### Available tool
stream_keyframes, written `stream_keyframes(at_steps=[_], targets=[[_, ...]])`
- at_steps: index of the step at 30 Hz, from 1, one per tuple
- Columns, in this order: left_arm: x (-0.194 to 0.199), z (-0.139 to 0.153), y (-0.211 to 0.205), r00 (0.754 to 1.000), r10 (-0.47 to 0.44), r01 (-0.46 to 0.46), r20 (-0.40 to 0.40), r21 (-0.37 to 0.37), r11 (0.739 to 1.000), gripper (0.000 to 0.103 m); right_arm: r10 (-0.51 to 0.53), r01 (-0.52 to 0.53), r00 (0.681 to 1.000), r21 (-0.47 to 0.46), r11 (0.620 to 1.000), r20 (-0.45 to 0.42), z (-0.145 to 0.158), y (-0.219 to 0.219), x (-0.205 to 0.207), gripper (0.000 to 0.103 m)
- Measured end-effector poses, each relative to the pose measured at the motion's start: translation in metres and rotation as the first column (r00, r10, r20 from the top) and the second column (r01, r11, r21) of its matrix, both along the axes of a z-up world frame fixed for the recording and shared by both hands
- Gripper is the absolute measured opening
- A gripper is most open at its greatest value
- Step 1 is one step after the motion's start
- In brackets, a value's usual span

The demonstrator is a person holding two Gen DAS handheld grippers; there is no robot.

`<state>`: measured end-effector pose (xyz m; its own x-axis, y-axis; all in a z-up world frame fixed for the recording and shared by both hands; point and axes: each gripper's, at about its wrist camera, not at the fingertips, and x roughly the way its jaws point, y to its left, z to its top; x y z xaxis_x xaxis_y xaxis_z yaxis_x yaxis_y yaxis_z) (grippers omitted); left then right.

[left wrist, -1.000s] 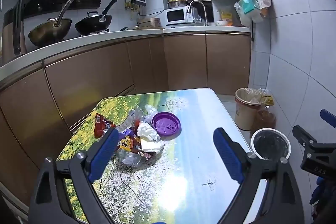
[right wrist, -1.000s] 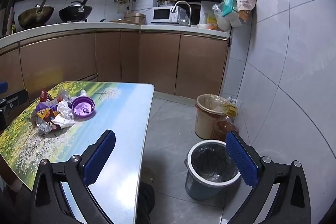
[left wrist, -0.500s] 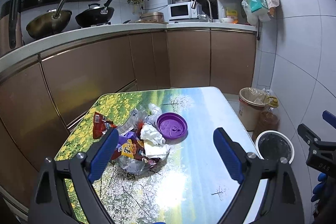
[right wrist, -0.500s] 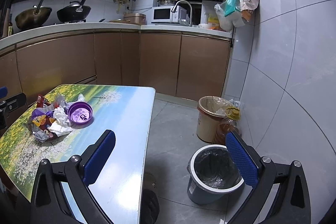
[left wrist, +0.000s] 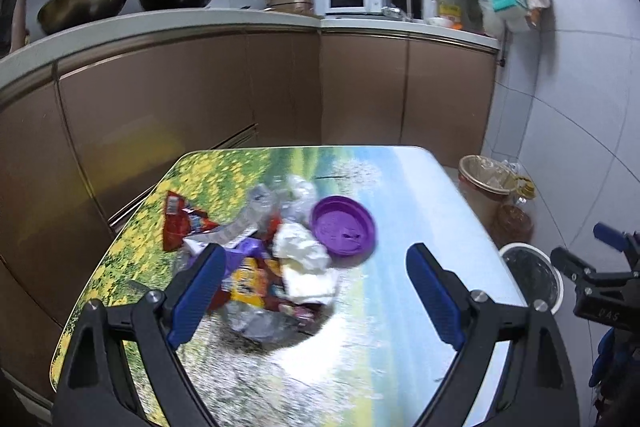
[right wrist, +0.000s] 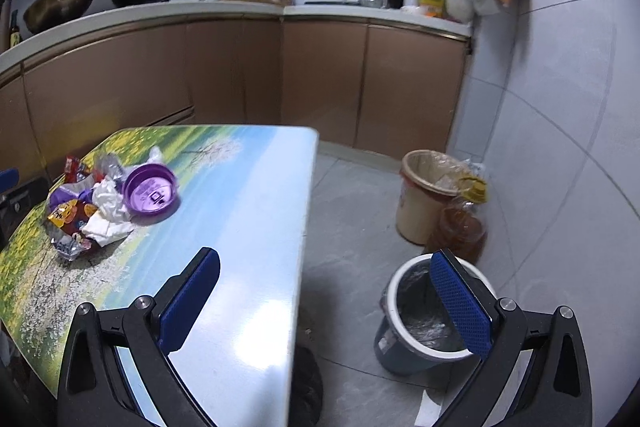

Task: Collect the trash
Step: 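Grasp the white paper carton with the left tool while the right tool grasps the purple lid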

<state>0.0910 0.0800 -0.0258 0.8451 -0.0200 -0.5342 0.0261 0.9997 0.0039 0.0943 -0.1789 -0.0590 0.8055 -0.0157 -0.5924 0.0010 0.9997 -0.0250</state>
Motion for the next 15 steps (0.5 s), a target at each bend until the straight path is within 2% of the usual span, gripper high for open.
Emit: stream_keyframes(at_steps=[3,5,11,15], targets=[[0.008,-0.004,0.029,0.999,0.036,-0.037,-0.023,-0.03,0.999,0.091,0.067,-0.065,0.997,0.04,0.997,-0.046,-0.006,0.015,0.018,0.102],[0.012,-0.007,0.045,0.998,0.051,-0.052,-0.042,-0.04,0.998,0.091,0.12,-0.114,0.99,0.072,0.991,-0.073,-0.01,0.027,0.03,0.098],[0.024,-0.023,0.087,0.993,0.064,-0.072,-0.102,-0.073,0.995,0.091,0.293,-0.264,0.946,0.193,0.945,-0.139,-0.019,0.06,0.078,0.07],[0.033,-0.027,0.1,0.992,0.018,-0.03,-0.122,-0.1,0.995,0.089,0.385,-0.339,0.909,0.252,0.906,-0.158,-0.022,0.082,0.115,0.055]])
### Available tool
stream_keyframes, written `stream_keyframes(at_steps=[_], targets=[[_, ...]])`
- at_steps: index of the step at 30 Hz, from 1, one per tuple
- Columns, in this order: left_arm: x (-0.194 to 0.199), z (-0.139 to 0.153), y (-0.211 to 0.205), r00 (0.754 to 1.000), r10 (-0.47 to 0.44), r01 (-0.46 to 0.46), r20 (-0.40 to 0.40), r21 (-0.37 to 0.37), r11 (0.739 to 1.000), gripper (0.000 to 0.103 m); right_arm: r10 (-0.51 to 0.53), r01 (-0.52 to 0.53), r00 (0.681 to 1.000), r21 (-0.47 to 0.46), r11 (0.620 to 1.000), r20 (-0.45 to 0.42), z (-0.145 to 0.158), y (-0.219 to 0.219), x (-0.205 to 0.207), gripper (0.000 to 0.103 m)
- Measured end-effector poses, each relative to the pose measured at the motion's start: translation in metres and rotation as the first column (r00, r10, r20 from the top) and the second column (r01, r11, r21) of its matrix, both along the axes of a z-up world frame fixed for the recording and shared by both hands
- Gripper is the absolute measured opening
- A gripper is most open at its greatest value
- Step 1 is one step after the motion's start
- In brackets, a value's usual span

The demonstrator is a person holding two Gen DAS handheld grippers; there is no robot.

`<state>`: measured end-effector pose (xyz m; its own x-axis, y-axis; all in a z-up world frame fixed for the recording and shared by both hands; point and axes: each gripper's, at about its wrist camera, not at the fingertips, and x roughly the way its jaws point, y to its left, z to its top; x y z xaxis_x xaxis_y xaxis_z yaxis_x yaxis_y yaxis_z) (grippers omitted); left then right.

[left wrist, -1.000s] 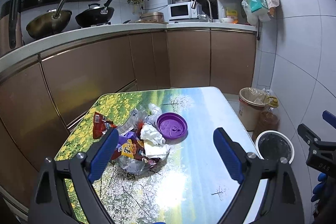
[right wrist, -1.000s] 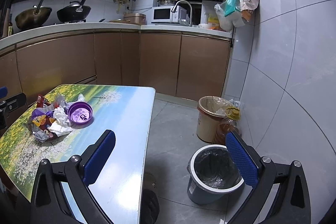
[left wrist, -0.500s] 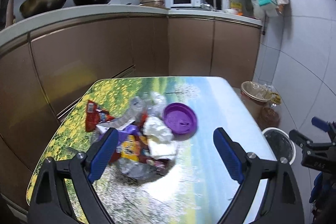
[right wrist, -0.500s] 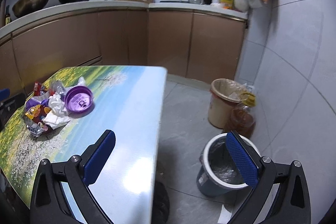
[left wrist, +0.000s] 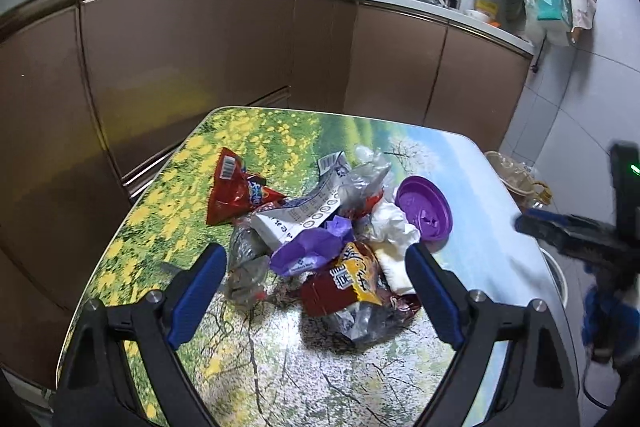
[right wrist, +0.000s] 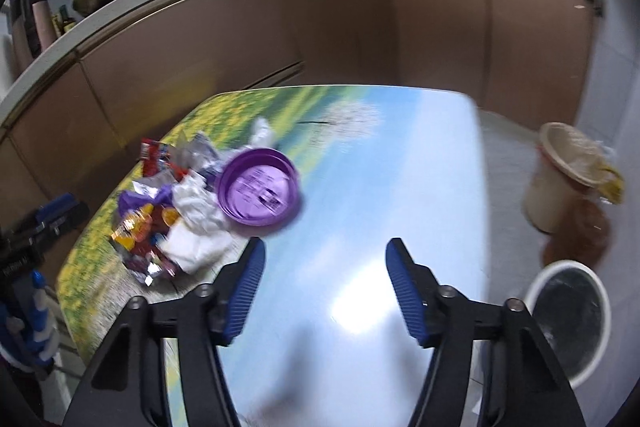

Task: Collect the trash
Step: 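Grasp the white paper carton with the left tool while the right tool grasps the purple lid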

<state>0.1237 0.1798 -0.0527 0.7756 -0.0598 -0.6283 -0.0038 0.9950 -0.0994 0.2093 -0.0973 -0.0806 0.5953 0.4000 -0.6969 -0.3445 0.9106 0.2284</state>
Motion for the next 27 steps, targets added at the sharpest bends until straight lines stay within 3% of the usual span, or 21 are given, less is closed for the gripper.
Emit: stream_keyframes(at_steps=[5,9,16,19,22,27], targets=[[0.017,-0.004,0.004,0.997,-0.07,0.069,-0.042,-0.029,0.997,0.08,0.078,-0.077,0.996,0.018,0.997,-0.042,-0.007,0.016,0.037,0.051],[0.027,-0.01,0.0,0.993,-0.103,0.102,-0.061,-0.026,0.994,0.068,0.132,-0.133,0.99,-0.007,0.991,-0.052,-0.014,0.032,0.061,0.051],[0.062,0.004,0.004,0.978,-0.2,0.2,-0.054,-0.005,0.98,0.067,0.203,-0.203,0.976,0.007,0.979,-0.075,-0.024,0.045,0.097,0.051],[0.088,0.002,0.004,0.959,-0.263,0.267,-0.104,0.023,0.963,0.066,0.231,-0.231,0.969,0.011,0.973,-0.09,-0.029,0.051,0.108,0.051],[0.114,-0.007,0.003,0.928,-0.323,0.333,-0.185,0.027,0.942,0.051,0.259,-0.26,0.961,0.004,0.966,-0.098,-0.032,0.055,0.112,0.049],[0.141,-0.029,0.0,0.878,-0.376,0.406,-0.294,0.045,0.913,0.041,0.306,-0.309,0.944,-0.009,0.951,-0.12,-0.039,0.063,0.122,0.041]])
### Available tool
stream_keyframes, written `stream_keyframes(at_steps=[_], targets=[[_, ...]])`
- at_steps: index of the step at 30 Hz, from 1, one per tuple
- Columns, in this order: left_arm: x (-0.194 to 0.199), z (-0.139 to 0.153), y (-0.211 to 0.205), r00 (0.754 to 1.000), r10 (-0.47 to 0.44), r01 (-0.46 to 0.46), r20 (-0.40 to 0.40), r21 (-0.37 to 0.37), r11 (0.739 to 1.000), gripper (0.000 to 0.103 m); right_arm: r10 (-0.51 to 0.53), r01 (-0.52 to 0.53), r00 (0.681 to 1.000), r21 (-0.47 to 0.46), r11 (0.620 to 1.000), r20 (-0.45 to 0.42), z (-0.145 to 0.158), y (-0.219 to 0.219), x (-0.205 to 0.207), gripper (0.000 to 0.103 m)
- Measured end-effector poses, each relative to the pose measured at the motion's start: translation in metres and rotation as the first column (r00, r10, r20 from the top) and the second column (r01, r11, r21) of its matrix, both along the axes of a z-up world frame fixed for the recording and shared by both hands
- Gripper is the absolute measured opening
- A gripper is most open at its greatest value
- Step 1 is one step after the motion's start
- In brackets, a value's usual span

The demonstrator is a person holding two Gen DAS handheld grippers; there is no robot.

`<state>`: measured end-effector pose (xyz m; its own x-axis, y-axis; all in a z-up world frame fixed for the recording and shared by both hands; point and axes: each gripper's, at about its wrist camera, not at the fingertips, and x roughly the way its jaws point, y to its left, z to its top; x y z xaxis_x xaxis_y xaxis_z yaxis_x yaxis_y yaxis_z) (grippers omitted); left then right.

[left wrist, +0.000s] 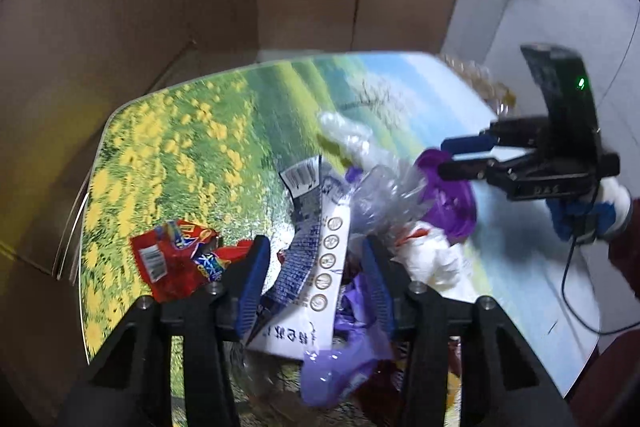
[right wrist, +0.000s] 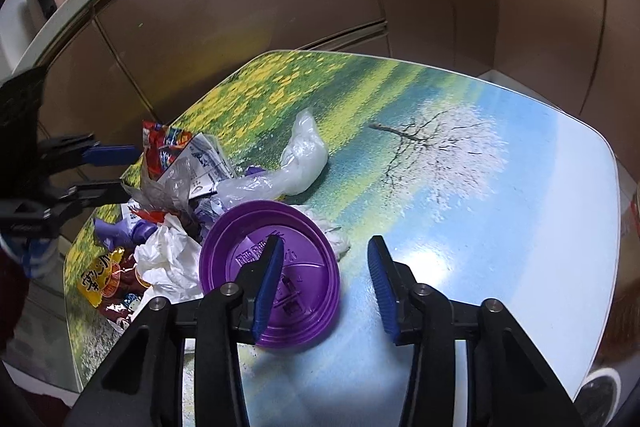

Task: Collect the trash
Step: 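Grasp the white paper carton with the left tool while the right tool grasps the purple lid, then carry carton and lid to the floor bin and open both tools to drop them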

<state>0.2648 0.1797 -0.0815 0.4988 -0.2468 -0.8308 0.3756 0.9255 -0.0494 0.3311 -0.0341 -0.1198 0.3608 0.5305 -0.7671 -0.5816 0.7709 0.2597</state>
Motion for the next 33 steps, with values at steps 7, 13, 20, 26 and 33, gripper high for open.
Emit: stream_keyframes(at_steps=[7,13,20,26,33], targets=[[0.014,-0.022,0.001,0.997,-0.01,0.013,-0.075,0.047,0.999,0.016,0.041,-0.04,0.997,0.012,0.999,-0.063,-0.015,0.005,0.011,0.027],[0.006,-0.019,-0.002,0.999,0.019,-0.016,-0.039,0.069,0.997,0.004,0.026,-0.025,0.998,0.023,0.999,-0.057,-0.014,-0.001,0.007,0.005],[-0.015,0.02,0.01,0.992,0.106,-0.107,0.071,0.01,0.994,0.004,-0.032,0.031,0.999,0.025,0.999,0.024,0.016,-0.015,-0.021,0.004],[-0.044,0.07,0.017,0.975,0.147,-0.138,0.168,-0.062,0.988,0.004,-0.132,0.123,0.987,0.093,0.988,0.092,0.057,-0.048,-0.05,0.004],[-0.068,0.107,-0.039,0.967,0.083,-0.062,0.242,-0.093,0.994,0.004,-0.289,0.269,0.95,0.16,0.95,0.117,0.075,-0.104,-0.093,0.004]])
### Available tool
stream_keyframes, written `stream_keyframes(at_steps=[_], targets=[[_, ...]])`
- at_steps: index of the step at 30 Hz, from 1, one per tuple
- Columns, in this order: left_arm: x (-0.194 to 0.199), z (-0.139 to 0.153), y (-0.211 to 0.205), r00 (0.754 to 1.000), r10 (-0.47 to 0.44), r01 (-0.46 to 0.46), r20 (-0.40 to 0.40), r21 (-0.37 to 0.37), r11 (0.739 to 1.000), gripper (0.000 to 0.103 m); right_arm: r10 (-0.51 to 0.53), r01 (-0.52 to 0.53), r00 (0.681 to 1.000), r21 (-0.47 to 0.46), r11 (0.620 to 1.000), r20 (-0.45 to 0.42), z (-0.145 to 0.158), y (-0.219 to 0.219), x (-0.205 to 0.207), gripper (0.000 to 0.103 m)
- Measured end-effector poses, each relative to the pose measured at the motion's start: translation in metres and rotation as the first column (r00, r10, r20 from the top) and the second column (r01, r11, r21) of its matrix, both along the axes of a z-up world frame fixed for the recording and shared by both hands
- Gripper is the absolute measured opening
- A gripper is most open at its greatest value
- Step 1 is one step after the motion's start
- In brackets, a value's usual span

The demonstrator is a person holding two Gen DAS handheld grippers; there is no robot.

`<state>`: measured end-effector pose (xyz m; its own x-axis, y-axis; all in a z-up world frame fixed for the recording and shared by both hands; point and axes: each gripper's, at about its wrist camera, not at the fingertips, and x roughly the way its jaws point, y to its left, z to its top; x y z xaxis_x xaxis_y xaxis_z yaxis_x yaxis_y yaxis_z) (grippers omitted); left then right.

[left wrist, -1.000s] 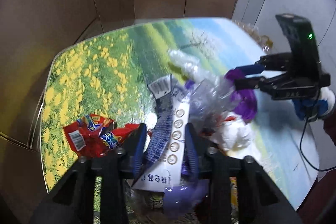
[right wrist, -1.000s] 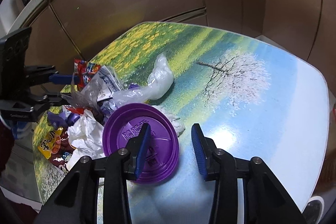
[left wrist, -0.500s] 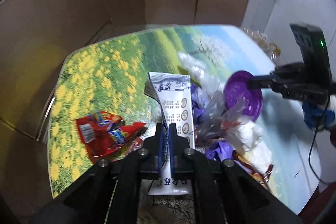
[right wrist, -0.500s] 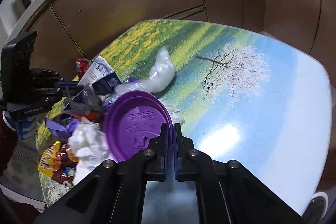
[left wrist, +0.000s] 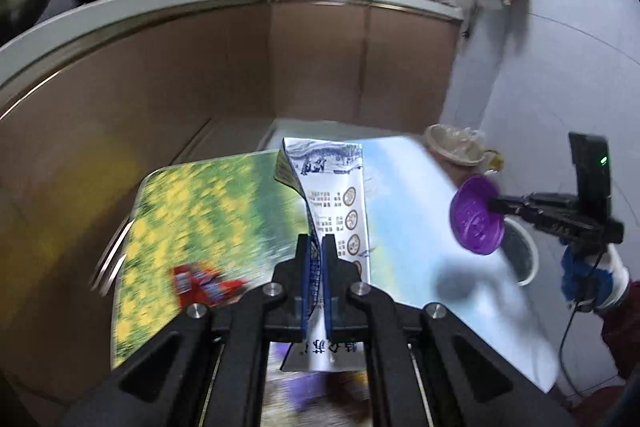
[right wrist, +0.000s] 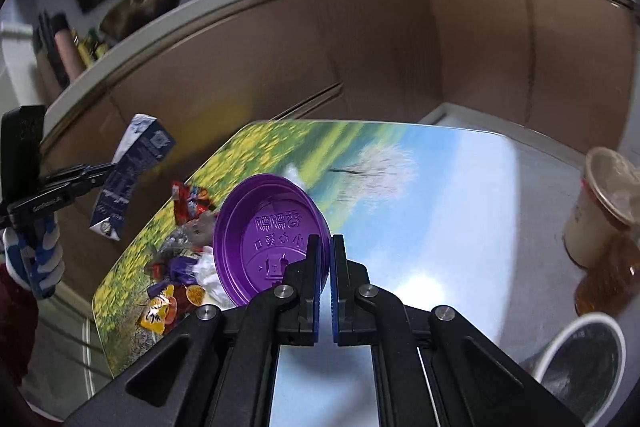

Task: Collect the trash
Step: 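Carry carton and lid to the floor bin and open both tools to drop them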

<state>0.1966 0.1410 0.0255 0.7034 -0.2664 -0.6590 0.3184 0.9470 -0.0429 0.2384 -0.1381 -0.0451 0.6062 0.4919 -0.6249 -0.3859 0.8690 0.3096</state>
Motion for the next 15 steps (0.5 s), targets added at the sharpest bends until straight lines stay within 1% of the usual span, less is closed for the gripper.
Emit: stream_keyframes(at_steps=[3,6,8,10,11,12,13,15], targets=[[0.001,0.005,-0.051,0.996,-0.085,0.085,0.012,-0.027,0.996,0.004,-0.11,0.111,0.994,-0.023,0.994,0.012,0.0,-0.041,-0.019,0.004],[0.009,0.002,-0.114,0.982,-0.187,0.187,0.004,-0.048,0.981,0.004,-0.242,0.243,0.97,-0.053,0.969,0.018,-0.003,-0.091,-0.037,0.004],[0.013,-0.003,-0.159,0.968,-0.25,0.249,-0.006,-0.053,0.967,0.004,-0.334,0.335,0.942,-0.105,0.936,0.034,-0.006,-0.122,-0.047,0.004],[0.02,-0.01,-0.204,0.95,-0.311,0.309,-0.027,-0.065,0.949,0.004,-0.427,0.429,0.903,-0.165,0.888,0.047,-0.013,-0.157,-0.055,0.004],[0.025,-0.015,-0.229,0.939,-0.341,0.338,-0.04,-0.069,0.939,0.004,-0.457,0.457,0.888,-0.188,0.869,0.05,-0.016,-0.169,-0.057,0.004],[0.03,-0.021,-0.257,0.926,-0.374,0.37,-0.055,-0.071,0.926,0.005,-0.501,0.499,0.864,-0.225,0.837,0.054,-0.023,-0.186,-0.06,0.004],[0.033,-0.025,-0.279,0.915,-0.397,0.393,-0.066,-0.072,0.917,0.005,-0.524,0.52,0.85,-0.242,0.819,0.055,-0.028,-0.196,-0.062,0.004],[0.042,-0.038,-0.32,0.894,-0.438,0.432,-0.096,-0.075,0.899,0.005,-0.586,0.573,0.809,-0.296,0.764,0.055,-0.042,-0.221,-0.064,0.004]])
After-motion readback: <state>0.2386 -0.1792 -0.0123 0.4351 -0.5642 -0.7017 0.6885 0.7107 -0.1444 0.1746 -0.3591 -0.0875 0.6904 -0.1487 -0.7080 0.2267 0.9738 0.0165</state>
